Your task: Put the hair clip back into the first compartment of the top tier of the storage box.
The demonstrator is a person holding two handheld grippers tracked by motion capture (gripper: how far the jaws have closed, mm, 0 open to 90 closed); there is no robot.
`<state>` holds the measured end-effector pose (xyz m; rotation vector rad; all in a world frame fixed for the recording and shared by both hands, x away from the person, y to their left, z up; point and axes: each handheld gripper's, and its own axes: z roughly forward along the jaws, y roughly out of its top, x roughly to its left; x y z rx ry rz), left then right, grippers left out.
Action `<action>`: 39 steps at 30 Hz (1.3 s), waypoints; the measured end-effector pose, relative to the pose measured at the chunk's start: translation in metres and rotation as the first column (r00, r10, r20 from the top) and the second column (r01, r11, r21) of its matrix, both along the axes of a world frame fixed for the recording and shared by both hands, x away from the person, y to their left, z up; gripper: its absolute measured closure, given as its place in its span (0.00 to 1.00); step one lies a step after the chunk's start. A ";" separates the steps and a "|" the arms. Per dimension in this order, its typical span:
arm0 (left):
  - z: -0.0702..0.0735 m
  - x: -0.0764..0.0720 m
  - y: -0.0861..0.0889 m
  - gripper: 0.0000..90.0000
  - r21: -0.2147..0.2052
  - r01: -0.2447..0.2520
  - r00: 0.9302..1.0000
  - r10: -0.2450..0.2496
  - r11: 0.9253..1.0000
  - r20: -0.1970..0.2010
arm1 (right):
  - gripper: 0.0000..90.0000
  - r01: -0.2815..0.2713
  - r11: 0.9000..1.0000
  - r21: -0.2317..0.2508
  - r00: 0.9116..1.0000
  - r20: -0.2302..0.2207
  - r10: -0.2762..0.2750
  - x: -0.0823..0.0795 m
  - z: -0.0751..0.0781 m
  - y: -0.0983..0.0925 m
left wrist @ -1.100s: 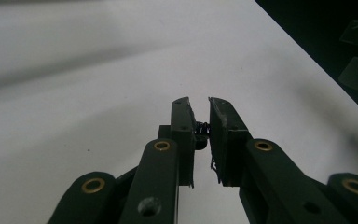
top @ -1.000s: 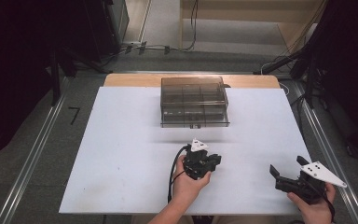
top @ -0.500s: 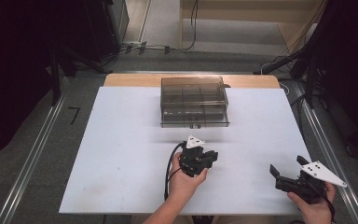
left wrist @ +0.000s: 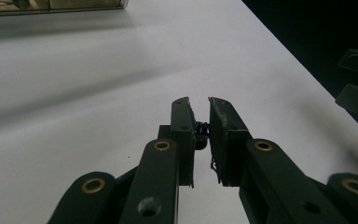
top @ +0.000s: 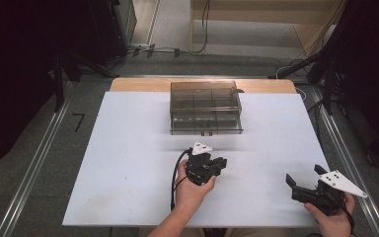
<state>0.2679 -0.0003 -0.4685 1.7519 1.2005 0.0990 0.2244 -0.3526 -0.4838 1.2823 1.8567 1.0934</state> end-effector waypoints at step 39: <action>0.034 0.006 0.029 0.89 0.009 -0.045 0.999 0.045 0.999 0.028 | 0.00 0.007 1.000 0.007 1.000 0.001 -0.007 -0.001 0.001 0.001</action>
